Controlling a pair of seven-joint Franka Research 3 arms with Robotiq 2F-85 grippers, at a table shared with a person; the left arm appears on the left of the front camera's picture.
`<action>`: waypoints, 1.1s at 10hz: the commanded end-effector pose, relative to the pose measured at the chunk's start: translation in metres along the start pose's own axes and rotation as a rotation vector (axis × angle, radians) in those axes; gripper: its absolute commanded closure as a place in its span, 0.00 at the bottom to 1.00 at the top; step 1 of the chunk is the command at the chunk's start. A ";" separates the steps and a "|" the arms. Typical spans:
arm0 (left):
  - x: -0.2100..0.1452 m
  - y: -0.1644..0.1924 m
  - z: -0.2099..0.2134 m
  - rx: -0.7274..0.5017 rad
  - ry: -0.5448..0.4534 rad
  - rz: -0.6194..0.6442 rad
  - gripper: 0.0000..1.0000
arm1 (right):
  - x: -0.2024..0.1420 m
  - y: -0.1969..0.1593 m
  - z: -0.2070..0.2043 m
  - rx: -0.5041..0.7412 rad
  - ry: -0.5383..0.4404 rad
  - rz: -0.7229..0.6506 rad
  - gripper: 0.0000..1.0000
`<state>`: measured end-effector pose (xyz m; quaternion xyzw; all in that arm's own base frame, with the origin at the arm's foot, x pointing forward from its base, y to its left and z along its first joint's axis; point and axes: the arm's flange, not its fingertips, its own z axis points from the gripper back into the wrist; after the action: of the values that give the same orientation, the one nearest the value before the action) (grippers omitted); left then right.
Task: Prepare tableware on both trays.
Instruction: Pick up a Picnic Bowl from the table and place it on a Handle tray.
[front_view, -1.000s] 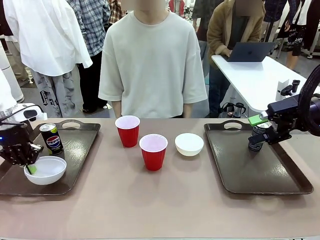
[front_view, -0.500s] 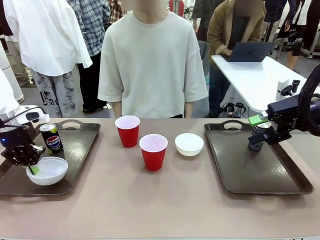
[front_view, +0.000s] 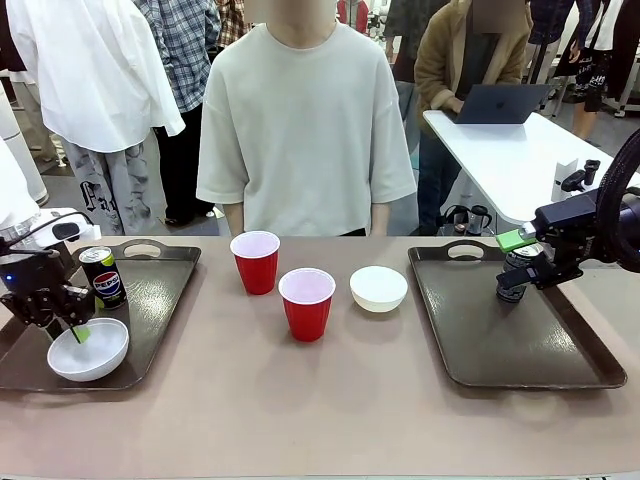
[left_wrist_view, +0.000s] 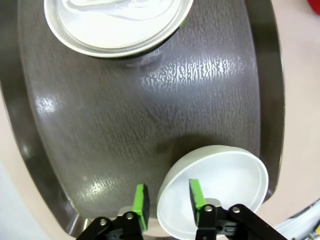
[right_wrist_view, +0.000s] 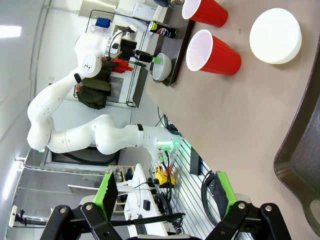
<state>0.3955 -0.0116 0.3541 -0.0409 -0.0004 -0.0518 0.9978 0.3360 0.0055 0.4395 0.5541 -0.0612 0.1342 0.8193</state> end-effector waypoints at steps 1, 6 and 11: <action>-0.013 -0.001 0.003 -0.028 -0.034 -0.028 0.00 | 0.000 -0.001 -0.001 0.020 -0.008 0.008 0.00; -0.034 -0.021 0.089 -0.009 -0.047 -0.070 0.06 | 0.000 -0.001 -0.001 0.020 -0.008 0.008 0.00; -0.079 -0.026 0.203 -0.574 -0.143 -0.017 0.00 | 0.000 -0.001 -0.001 0.020 -0.008 0.008 0.00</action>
<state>0.3180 -0.0231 0.5568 -0.2802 -0.0495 -0.0656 0.9564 0.3361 0.0056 0.4393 0.5541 -0.0608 0.1341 0.8193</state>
